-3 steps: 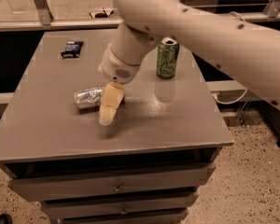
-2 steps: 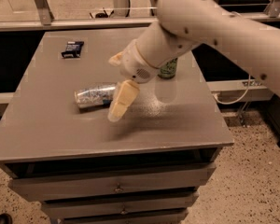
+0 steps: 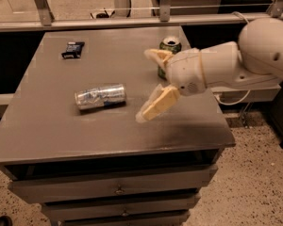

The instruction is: Knock redbull can over

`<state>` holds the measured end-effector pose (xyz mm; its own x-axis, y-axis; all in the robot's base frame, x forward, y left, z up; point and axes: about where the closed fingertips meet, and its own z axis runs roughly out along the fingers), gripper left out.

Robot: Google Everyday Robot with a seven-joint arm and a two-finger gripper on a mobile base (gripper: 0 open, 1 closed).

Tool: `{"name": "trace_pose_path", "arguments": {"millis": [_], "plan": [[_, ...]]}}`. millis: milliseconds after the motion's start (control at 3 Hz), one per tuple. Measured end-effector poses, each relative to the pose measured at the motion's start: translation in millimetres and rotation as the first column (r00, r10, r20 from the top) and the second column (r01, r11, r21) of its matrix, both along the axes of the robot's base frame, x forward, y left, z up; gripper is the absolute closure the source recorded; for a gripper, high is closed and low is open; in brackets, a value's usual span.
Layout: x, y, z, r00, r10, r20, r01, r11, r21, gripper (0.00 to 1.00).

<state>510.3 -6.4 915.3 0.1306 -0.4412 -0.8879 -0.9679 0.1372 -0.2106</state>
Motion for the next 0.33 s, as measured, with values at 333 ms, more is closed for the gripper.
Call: {"name": "trace_pose_path", "arguments": {"millis": [333], "plan": [[-1.9, -20.5, 10.2, 0.9989, -0.047, -0.001, 0.047, 0.999, 0.027, 0.00]]}}
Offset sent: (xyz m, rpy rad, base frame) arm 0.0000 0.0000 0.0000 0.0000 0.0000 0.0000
